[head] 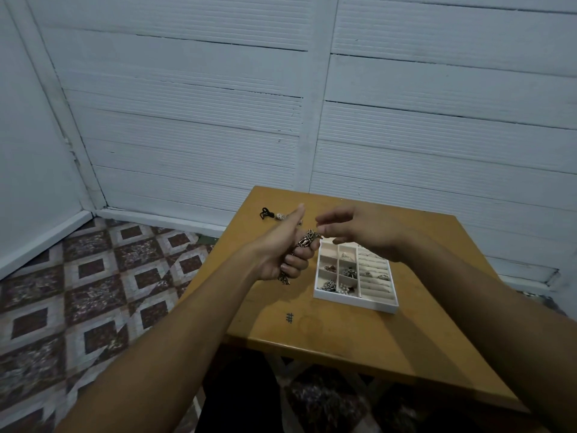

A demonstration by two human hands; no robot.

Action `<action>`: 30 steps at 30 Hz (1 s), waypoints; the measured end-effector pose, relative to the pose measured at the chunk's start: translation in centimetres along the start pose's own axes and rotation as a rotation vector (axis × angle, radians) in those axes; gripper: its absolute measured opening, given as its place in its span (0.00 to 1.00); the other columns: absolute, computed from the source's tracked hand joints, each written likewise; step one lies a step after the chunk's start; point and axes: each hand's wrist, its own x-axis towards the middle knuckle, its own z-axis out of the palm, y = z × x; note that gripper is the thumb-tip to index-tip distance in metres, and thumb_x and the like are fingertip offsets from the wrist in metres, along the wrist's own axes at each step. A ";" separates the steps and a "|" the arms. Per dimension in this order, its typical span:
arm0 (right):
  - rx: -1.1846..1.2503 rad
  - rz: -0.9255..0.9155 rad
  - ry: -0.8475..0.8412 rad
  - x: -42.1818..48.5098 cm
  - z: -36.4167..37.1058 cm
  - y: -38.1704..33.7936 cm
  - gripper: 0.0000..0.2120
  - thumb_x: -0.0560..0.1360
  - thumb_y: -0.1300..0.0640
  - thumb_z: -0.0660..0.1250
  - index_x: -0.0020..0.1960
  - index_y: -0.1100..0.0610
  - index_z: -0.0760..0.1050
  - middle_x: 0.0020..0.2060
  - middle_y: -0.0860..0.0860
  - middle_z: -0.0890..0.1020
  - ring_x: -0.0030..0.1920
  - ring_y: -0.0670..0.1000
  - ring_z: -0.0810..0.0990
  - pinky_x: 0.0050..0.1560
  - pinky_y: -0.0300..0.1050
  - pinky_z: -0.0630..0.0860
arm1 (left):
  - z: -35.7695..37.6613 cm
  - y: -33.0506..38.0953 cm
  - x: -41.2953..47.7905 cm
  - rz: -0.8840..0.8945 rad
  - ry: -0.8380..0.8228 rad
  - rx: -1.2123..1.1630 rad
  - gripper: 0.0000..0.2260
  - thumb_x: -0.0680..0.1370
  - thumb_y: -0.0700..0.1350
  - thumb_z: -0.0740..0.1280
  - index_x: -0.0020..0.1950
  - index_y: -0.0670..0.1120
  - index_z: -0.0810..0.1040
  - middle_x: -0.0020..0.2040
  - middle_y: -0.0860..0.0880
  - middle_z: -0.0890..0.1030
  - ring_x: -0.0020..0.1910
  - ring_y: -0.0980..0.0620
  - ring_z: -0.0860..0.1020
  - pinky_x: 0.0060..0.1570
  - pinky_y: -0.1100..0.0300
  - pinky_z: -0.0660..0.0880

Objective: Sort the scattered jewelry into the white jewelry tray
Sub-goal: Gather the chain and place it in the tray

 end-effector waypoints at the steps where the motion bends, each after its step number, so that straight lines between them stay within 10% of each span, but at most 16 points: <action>1: 0.009 0.003 -0.024 -0.1 0.0 0.0 0.15 0.73 0.57 0.72 0.59 0.56 0.79 0.54 0.50 0.83 0.55 0.47 0.80 0.56 0.44 0.78 | -0.1 0.1 0.0 -0.013 -0.006 0.024 0.30 0.77 0.71 0.47 0.37 0.46 0.70 0.26 0.53 0.60 0.21 0.57 0.55 0.23 0.63 0.49; 9: 0.028 0.002 -0.051 0.0 0.9 0.8 0.09 0.72 0.61 0.72 0.52 0.62 0.80 0.40 0.53 0.81 0.40 0.46 0.78 0.38 0.37 0.75 | -0.2 0.6 0.4 -0.079 -0.051 0.193 0.32 0.75 0.73 0.45 0.37 0.46 0.68 0.26 0.53 0.61 0.21 0.58 0.55 0.22 0.65 0.50; 30: 0.170 0.042 0.002 0.6 0.6 4.7 0.02 0.73 0.65 0.71 0.44 0.62 0.77 0.34 0.56 0.80 0.33 0.49 0.76 0.36 0.40 0.73 | 0.9 1.6 4.1 -0.186 -0.054 0.478 0.39 0.74 0.74 0.41 0.40 0.43 0.74 0.29 0.51 0.65 0.26 0.56 0.58 0.24 0.64 0.55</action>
